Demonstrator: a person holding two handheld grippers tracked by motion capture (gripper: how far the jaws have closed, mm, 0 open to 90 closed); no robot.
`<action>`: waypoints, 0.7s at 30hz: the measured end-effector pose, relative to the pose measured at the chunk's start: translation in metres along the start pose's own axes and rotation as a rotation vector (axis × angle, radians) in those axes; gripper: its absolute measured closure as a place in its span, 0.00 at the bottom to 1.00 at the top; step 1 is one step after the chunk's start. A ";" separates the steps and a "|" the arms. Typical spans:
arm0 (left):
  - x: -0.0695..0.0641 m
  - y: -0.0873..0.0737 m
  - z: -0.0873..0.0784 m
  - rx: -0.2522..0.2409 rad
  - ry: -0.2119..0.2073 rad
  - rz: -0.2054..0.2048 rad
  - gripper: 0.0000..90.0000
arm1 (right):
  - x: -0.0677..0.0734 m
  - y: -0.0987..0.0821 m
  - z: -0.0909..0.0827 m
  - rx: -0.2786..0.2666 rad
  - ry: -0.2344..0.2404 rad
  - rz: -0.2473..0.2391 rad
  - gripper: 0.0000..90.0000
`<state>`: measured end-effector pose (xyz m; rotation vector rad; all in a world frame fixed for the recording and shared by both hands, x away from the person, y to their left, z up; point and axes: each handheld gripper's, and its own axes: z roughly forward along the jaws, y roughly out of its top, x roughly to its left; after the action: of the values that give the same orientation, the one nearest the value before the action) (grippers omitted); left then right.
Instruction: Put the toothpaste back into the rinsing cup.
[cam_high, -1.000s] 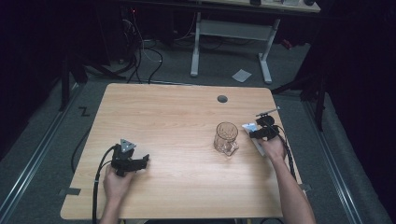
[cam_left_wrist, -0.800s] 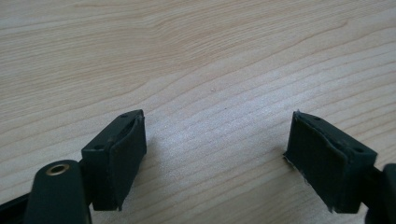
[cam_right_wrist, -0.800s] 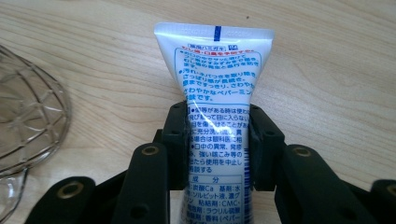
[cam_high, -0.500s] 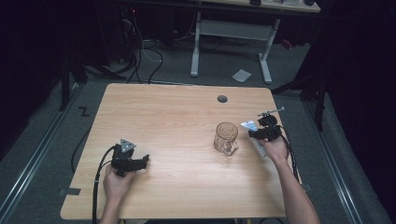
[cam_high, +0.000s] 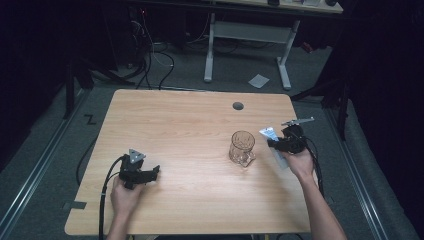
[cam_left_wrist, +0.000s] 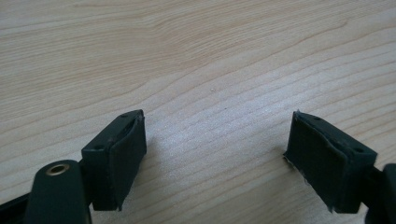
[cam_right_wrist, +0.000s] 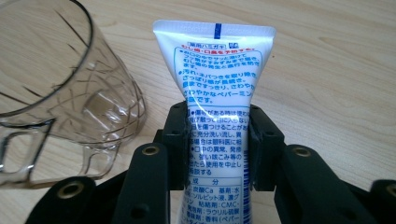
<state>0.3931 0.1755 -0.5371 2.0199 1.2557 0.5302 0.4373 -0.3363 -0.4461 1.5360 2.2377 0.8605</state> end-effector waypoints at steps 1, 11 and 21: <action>0.000 0.000 0.000 0.000 0.000 0.000 0.23 | 0.000 0.000 0.000 0.000 0.000 0.000 0.73; 0.000 0.000 0.000 0.000 0.000 0.000 0.22 | 0.009 -0.002 -0.023 -0.077 0.034 -0.021 0.73; 0.000 0.000 0.000 0.000 0.000 -0.001 0.23 | 0.023 -0.003 -0.040 -0.145 0.090 -0.043 0.73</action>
<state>0.3930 0.1754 -0.5371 2.0196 1.2562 0.5296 0.4041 -0.3289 -0.4146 1.4048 2.2065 1.0736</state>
